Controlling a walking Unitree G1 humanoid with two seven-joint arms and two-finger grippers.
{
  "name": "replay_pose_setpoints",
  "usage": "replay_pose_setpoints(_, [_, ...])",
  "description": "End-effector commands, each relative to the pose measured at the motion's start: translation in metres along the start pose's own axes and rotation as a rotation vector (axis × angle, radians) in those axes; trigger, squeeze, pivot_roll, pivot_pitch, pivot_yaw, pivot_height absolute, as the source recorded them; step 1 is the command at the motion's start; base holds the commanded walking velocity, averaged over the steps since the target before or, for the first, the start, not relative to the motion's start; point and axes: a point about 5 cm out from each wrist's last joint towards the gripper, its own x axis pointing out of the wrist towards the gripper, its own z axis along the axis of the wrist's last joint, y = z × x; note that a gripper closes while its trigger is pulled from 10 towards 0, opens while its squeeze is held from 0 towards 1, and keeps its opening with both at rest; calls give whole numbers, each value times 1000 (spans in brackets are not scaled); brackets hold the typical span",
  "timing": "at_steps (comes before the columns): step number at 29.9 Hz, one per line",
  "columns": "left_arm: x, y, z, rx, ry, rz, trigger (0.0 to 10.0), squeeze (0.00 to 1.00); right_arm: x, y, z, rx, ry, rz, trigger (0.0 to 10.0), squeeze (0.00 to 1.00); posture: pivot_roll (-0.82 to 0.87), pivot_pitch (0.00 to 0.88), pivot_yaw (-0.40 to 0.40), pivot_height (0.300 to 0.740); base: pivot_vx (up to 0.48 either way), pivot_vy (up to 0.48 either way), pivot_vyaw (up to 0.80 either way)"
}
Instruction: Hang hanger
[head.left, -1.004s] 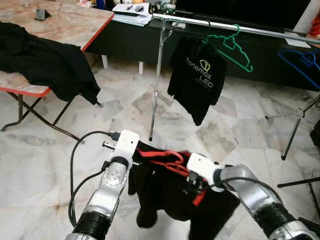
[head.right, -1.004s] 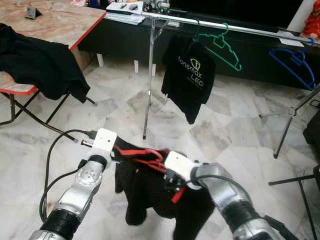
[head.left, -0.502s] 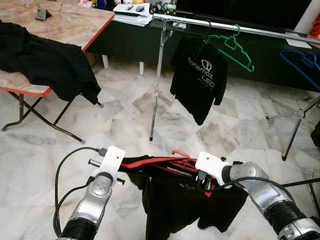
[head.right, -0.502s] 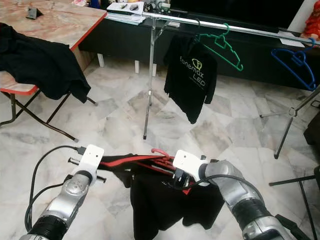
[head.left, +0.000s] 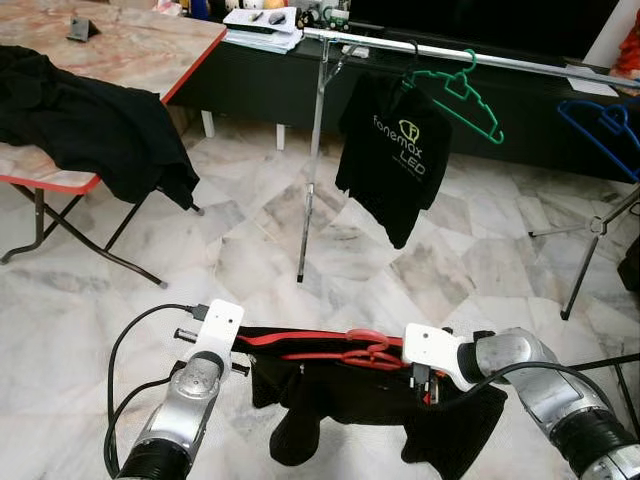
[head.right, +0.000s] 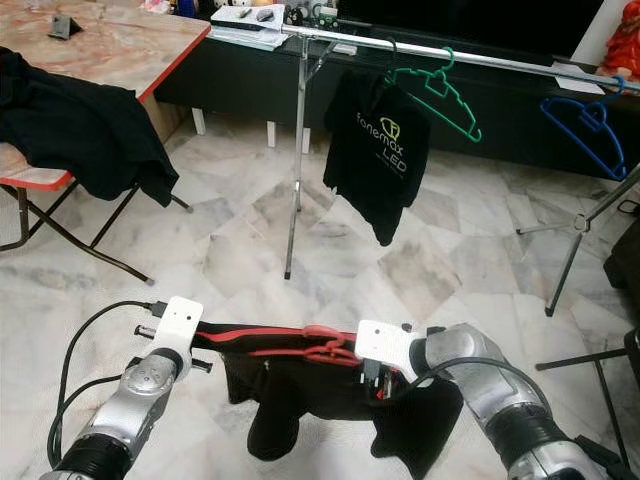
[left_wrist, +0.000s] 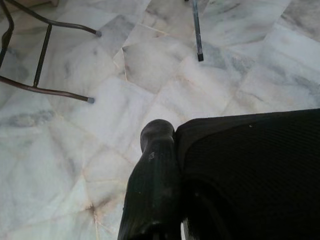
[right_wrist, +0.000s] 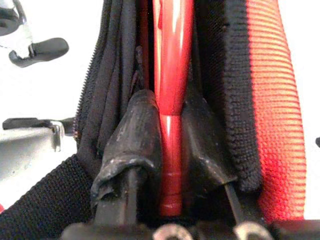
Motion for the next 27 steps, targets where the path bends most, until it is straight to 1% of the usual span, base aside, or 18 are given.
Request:
replay_pose_setpoints(1, [-3,17,-26,-18,126,30,0,0,-22,-13,-14,63,11,-76,10000,0,21,169,-120,740,0,0,0])
replay_pose_setpoints(4, [-6,8,-37,12,176,-51,0,0,-26,-20,-8,82,-42,-133,10000,0,21,164,-116,740,0,0,0])
replay_pose_setpoints(7, [-10,3,-49,33,220,-89,0,0,-31,-27,-2,104,-104,-164,10000,0,20,163,-116,740,0,0,0])
replay_pose_setpoints(10, [-11,1,-55,30,244,-100,0,0,-33,-24,-3,87,-96,-122,10000,0,19,164,-118,740,0,0,0])
replay_pose_setpoints(11, [-12,1,-56,19,247,-100,0,0,-33,-22,-4,88,-99,-99,10000,0,19,164,-118,740,0,0,0])
replay_pose_setpoints(12, [-11,1,-56,-9,248,-90,0,0,-34,-17,-5,88,-106,-42,10000,0,19,164,-118,740,0,0,0])
replay_pose_setpoints(13, [-11,1,-56,-9,248,-90,0,0,-34,-17,-5,88,-106,-42,10000,0,19,164,-118,740,0,0,0])
replay_pose_setpoints(14, [-10,4,-54,-34,233,-62,0,0,-36,-12,-7,70,-97,12,10000,0,19,164,-118,740,0,0,0])
replay_pose_setpoints(15, [-10,6,-53,-41,228,-54,0,0,-36,-11,-8,65,-90,25,10000,0,19,164,-118,740,0,0,0])
replay_pose_setpoints(16, [-8,11,-47,-49,194,-26,0,0,-38,-9,-14,35,-26,48,10000,0,19,170,-122,740,0,0,0])
replay_pose_setpoints(17, [-8,11,-47,-49,194,-26,0,0,-38,-9,-14,35,-26,48,10000,0,19,170,-122,740,0,0,0])
replay_pose_setpoints(18, [-7,16,-44,-59,176,-3,0,0,-39,-9,-21,14,26,53,10000,0,20,171,-123,740,0,0,0])
replay_pose_setpoints(20, [-6,18,-43,-65,176,5,0,0,-40,-10,-23,2,42,48,10000,0,23,172,-123,740,0,0,0])
replay_pose_setpoints(21, [-6,19,-44,-63,189,-4,0,0,-41,-16,-20,12,15,-3,10000,0,23,173,-123,740,0,0,0])
replay_pose_setpoints(23, [-7,17,-49,-66,213,-32,0,0,-42,-23,-11,53,-57,-48,10000,0,23,173,-123,740,0,0,0])
replay_pose_setpoints(24, [-7,17,-49,-66,213,-32,0,0,-42,-23,-11,53,-57,-48,10000,0,23,173,-123,740,0,0,0])
replay_pose_setpoints(26, [-9,12,-55,-109,239,-61,0,0,-45,-19,-3,63,-134,25,10000,0,22,173,-121,740,0,0,0])
replay_pose_setpoints(27, [-9,10,-57,-113,248,-72,0,0,-45,-18,-3,65,-143,34,10000,0,22,173,-121,740,0,0,0])
